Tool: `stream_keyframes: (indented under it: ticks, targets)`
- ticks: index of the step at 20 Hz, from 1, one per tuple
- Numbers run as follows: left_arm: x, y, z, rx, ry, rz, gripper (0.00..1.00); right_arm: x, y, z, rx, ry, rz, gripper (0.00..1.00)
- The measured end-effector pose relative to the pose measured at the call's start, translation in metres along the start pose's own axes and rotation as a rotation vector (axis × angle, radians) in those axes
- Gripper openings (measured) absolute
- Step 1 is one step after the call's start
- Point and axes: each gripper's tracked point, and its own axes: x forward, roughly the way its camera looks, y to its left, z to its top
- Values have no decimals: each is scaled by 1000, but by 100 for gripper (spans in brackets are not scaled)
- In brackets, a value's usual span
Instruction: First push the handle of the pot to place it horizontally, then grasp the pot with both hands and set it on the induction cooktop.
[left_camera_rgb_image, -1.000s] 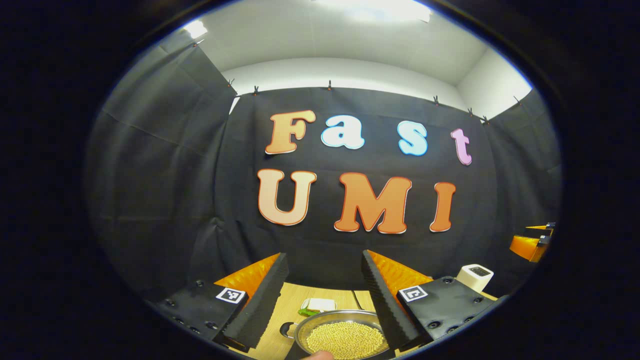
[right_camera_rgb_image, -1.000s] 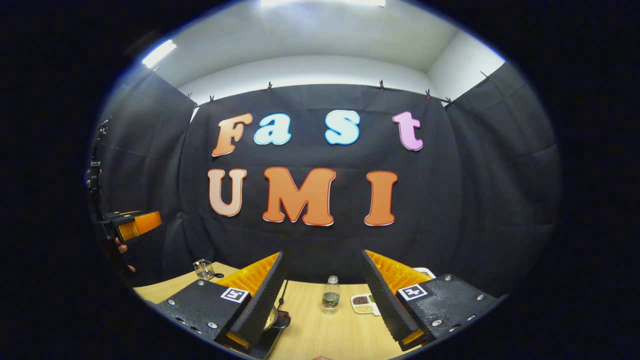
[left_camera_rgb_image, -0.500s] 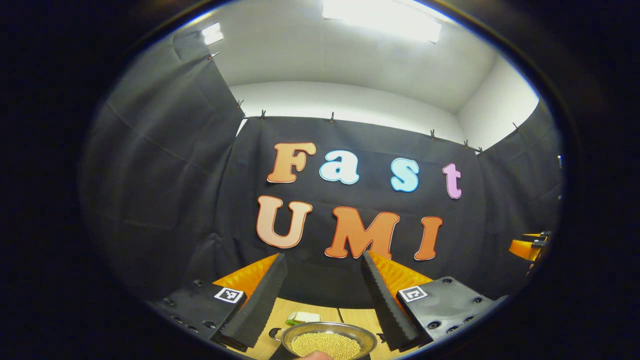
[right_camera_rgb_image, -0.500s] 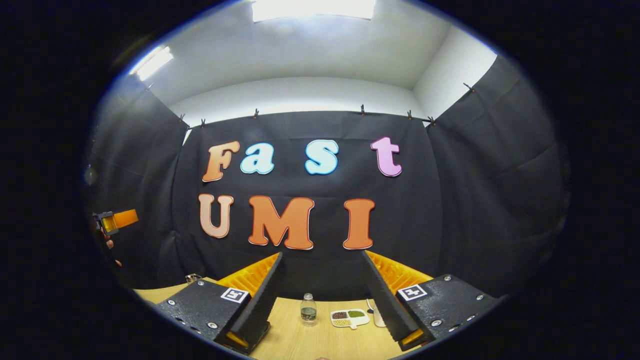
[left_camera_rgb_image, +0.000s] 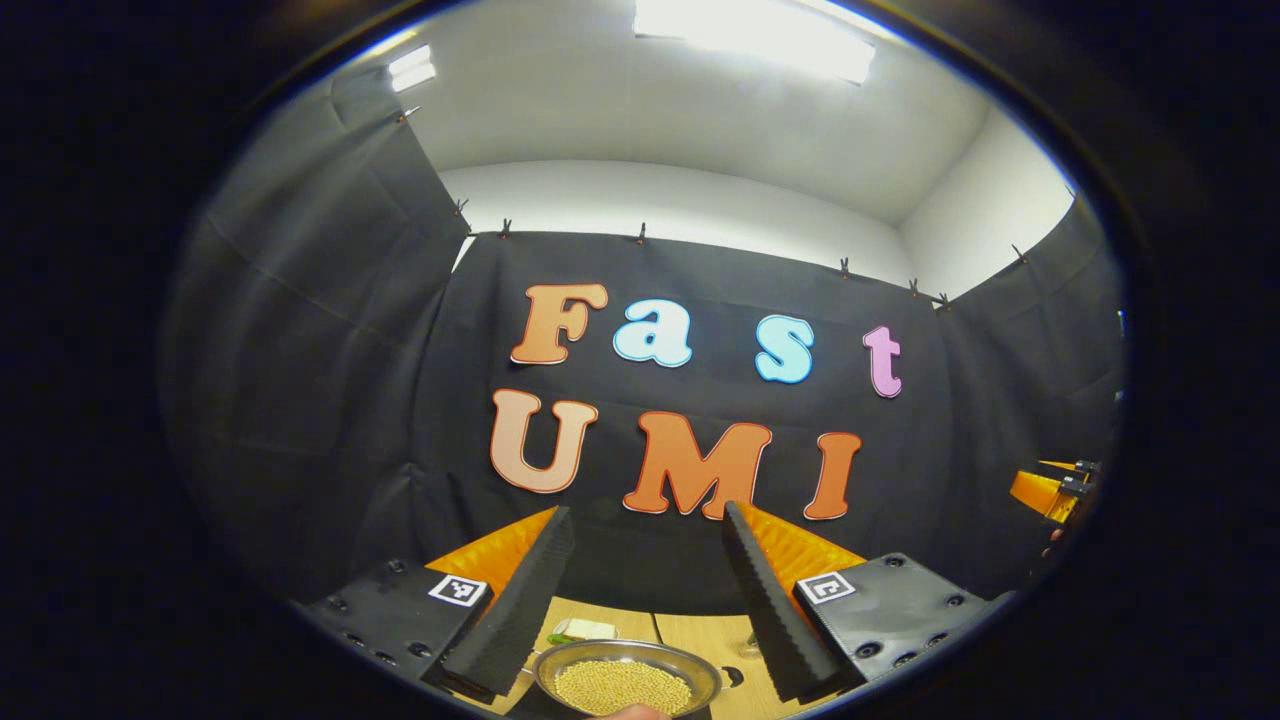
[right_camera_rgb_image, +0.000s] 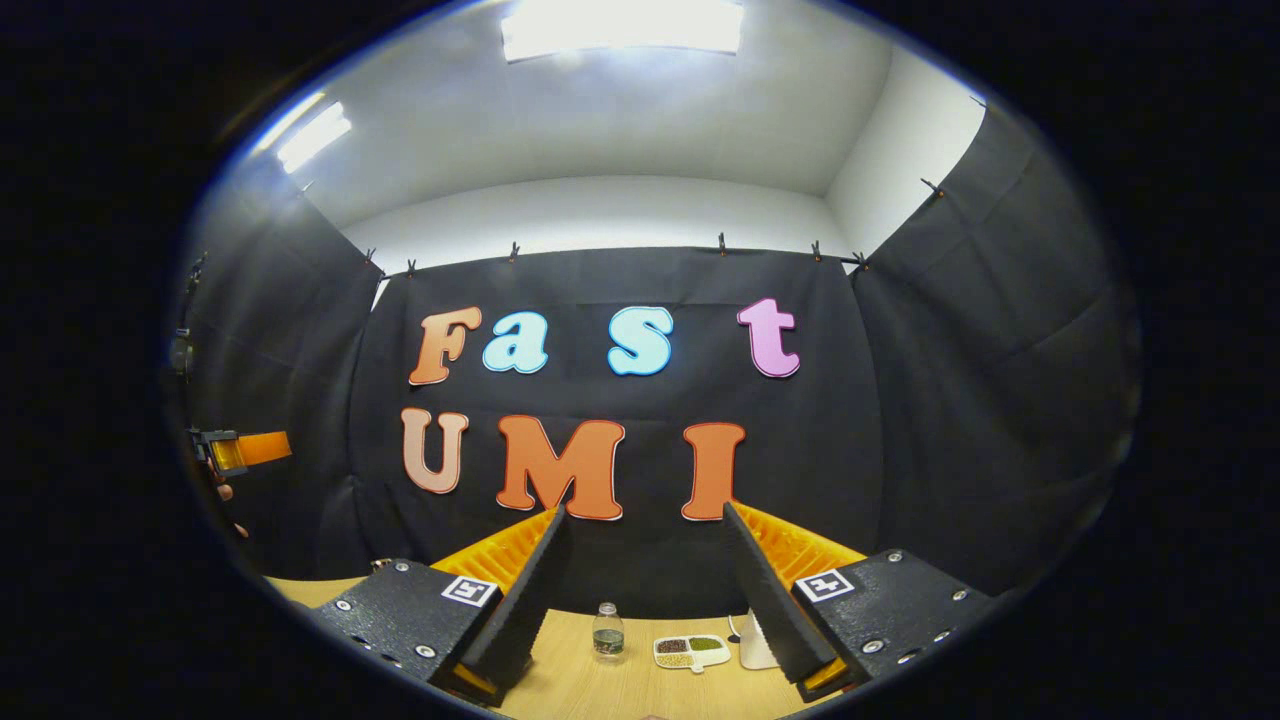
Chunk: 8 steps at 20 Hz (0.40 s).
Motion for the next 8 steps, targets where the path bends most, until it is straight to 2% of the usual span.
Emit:
stream_keyframes:
  ticks: [1,2,3,4,5,6,8]
  targets:
    - [1,1,2,5,-1,3,98,-1,-1,4,1,-11,0,97]
    - [4,-1,3,17,0,2,98,-1,0,8,1,-22,3,93]
    - [3,-4,4,24,1,0,97,-1,0,12,1,-33,4,93]
    - [3,-8,4,29,3,-9,97,-2,1,15,1,-43,11,97]
    - [-1,-13,5,29,4,-19,98,-3,3,19,-1,-52,16,97]
    - [-2,-16,6,31,3,-28,98,-3,6,21,-4,-55,20,93]
    - [-4,-11,15,52,-28,-17,98,-5,7,22,-4,-52,26,93]
